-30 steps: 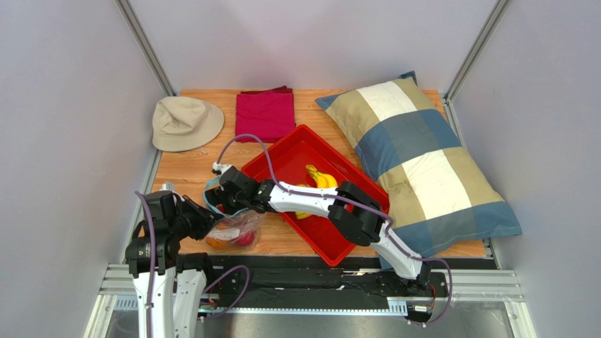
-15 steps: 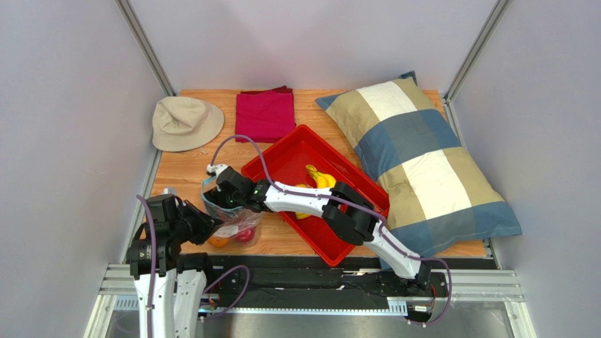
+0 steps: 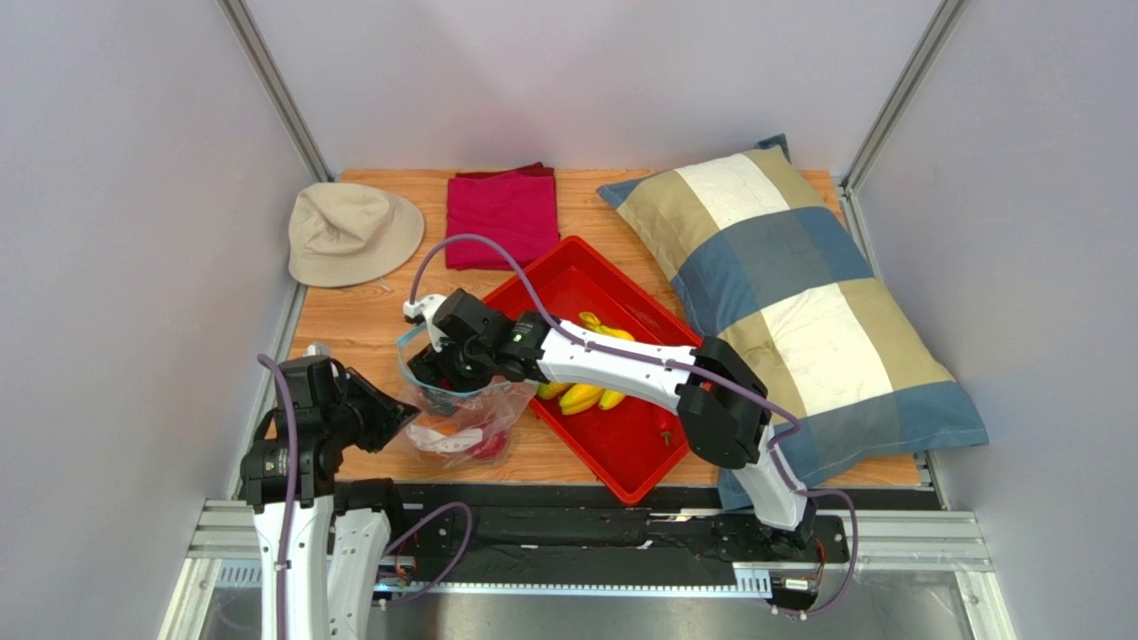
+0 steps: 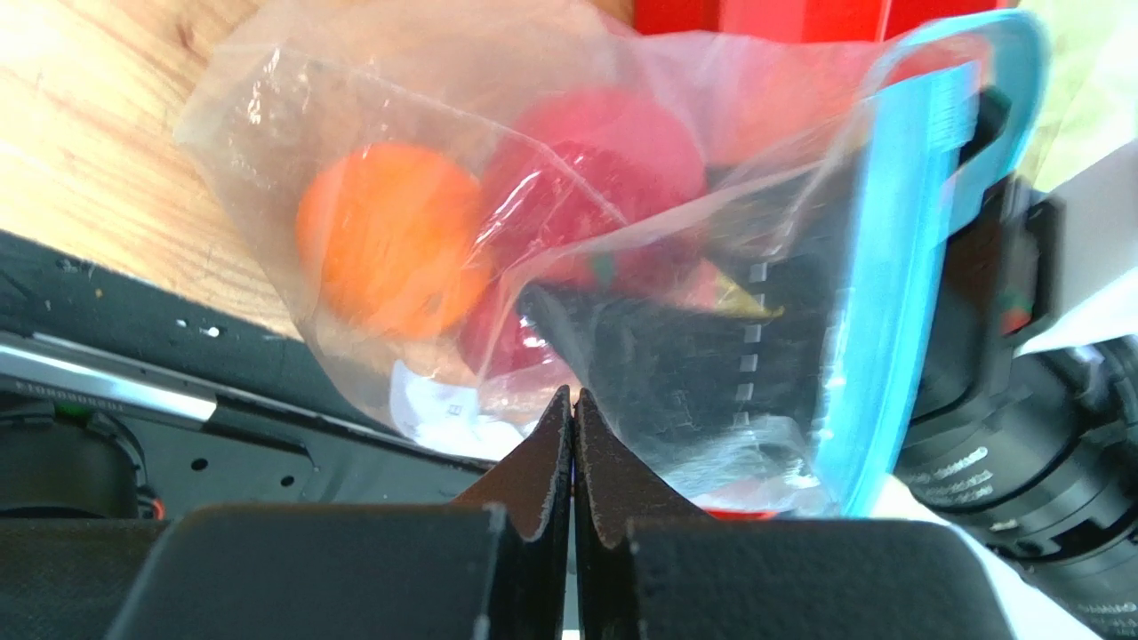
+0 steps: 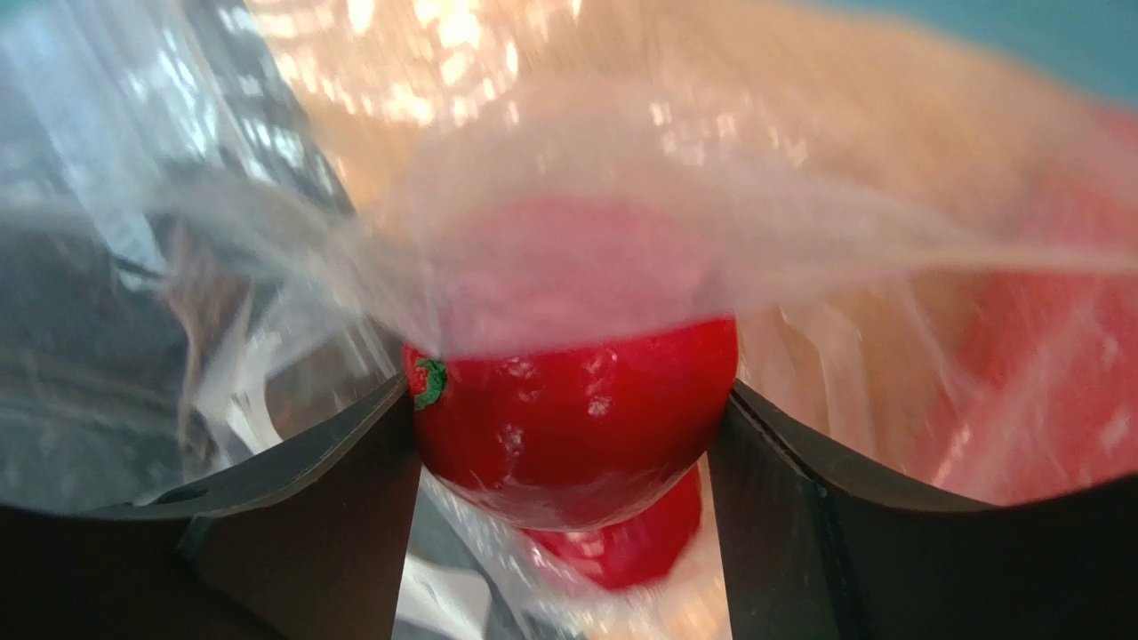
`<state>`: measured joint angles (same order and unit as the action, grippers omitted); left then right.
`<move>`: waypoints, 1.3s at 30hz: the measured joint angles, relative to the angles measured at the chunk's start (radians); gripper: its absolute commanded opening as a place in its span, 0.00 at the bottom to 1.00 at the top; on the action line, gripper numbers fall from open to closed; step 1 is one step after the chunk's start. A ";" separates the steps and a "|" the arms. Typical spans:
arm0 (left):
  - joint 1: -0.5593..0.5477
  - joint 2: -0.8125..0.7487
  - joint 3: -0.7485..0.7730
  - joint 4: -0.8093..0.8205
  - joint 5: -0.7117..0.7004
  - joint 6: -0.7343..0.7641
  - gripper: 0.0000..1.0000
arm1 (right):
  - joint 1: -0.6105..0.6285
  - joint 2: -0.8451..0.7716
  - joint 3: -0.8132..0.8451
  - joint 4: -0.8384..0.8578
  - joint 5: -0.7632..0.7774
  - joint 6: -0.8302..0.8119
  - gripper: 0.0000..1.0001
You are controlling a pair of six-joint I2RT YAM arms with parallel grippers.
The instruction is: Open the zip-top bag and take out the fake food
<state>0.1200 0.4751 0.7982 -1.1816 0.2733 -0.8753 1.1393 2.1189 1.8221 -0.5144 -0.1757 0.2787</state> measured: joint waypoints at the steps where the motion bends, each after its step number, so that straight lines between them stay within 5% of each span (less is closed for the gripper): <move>1: 0.000 0.004 0.004 0.003 -0.002 0.003 0.00 | -0.002 -0.006 0.002 -0.025 0.003 -0.013 0.00; 6: 0.000 0.016 0.046 0.040 0.021 0.016 0.00 | -0.013 -0.013 0.002 -0.151 0.018 -0.053 0.00; 9: 0.000 0.016 0.069 0.049 0.053 0.027 0.19 | -0.036 -0.019 0.002 -0.216 0.013 -0.059 0.00; 10: 0.000 0.016 0.074 0.049 0.064 0.034 0.33 | -0.044 -0.024 0.002 -0.230 0.008 -0.059 0.00; 12: 0.000 0.014 0.078 0.049 0.090 0.040 0.42 | -0.059 -0.040 0.002 -0.252 -0.012 -0.059 0.00; 15: 0.000 0.006 0.078 0.055 0.129 0.037 0.75 | -0.077 -0.065 0.015 -0.273 -0.048 -0.047 0.00; 20: 0.000 0.032 0.079 0.135 0.237 0.006 0.87 | -0.079 -0.080 0.067 -0.298 -0.095 -0.012 0.00; 25: 0.000 0.129 0.117 0.171 0.290 0.017 0.87 | -0.080 -0.080 0.096 -0.323 -0.107 0.025 0.00; 33: -0.001 0.195 0.123 0.193 0.294 0.020 0.61 | -0.091 -0.080 0.095 -0.342 -0.123 0.088 0.00; 39: -0.001 0.201 0.084 0.246 0.337 0.014 0.56 | -0.089 -0.084 0.090 -0.357 -0.131 0.124 0.00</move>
<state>0.1192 0.6765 0.8818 -0.9352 0.6106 -0.8616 1.0500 2.0346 1.9118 -0.8711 -0.3065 0.4026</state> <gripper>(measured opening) 0.595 0.711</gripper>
